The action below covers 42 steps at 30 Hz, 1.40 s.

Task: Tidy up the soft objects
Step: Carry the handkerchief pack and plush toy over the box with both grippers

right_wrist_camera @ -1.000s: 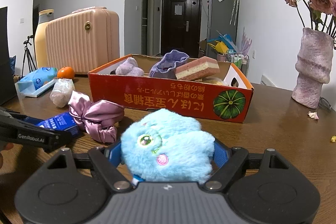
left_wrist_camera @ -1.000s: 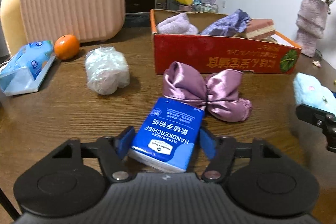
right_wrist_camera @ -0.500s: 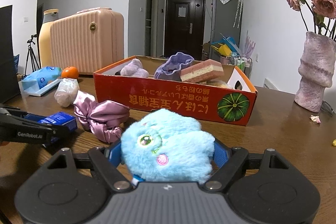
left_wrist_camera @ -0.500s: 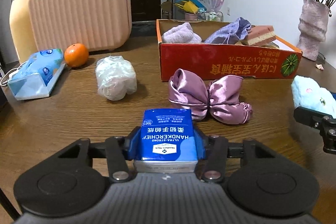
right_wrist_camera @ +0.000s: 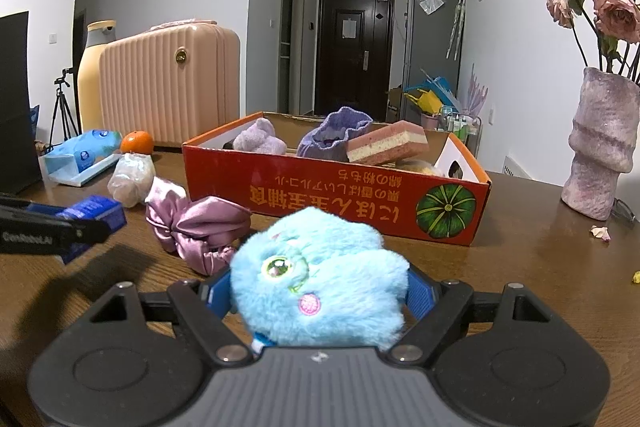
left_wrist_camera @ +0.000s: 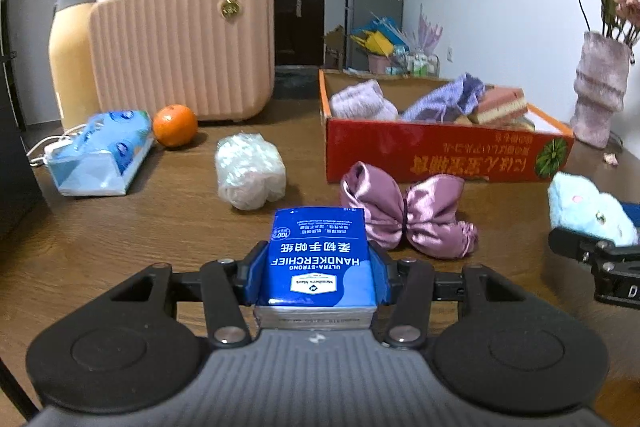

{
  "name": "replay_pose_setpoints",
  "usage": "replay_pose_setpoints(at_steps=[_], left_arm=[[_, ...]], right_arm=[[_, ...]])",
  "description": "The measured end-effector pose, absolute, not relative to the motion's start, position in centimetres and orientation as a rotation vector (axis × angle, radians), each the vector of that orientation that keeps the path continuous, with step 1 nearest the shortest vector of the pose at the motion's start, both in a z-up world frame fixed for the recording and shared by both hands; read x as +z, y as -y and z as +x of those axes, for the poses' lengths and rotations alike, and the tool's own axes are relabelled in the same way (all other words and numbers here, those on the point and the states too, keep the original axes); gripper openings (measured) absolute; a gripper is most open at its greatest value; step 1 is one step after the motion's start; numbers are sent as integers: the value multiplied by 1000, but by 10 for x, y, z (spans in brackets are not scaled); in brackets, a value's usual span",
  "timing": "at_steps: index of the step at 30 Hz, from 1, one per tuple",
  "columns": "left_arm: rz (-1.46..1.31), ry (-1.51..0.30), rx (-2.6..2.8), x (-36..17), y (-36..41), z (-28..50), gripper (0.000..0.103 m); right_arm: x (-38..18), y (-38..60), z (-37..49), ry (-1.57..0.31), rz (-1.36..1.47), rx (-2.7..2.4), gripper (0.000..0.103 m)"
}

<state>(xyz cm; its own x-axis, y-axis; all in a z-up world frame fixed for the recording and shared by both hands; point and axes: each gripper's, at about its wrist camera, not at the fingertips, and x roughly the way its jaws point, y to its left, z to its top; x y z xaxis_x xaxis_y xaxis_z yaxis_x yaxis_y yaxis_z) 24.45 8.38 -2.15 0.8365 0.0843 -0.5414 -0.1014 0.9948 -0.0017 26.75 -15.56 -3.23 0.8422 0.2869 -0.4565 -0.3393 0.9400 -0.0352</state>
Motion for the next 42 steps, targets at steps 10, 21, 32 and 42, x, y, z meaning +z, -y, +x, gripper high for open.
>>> replay_pose_setpoints(at_steps=[10,21,32,42], left_arm=[[-76,-470,135,1,-92,229,52],[-95,-400,124,16,-76,226,52],[-127,-363,121,26,-61,251,52],[-145,-344,143,31,-54,285,52]], right_arm=[[-26,156,262,-420,-118,331,82],[-15,155,257,-343,-123,323,82],[-4,148,273,-260,-111,281,82],[1,142,300,-208,-105,250,82]])
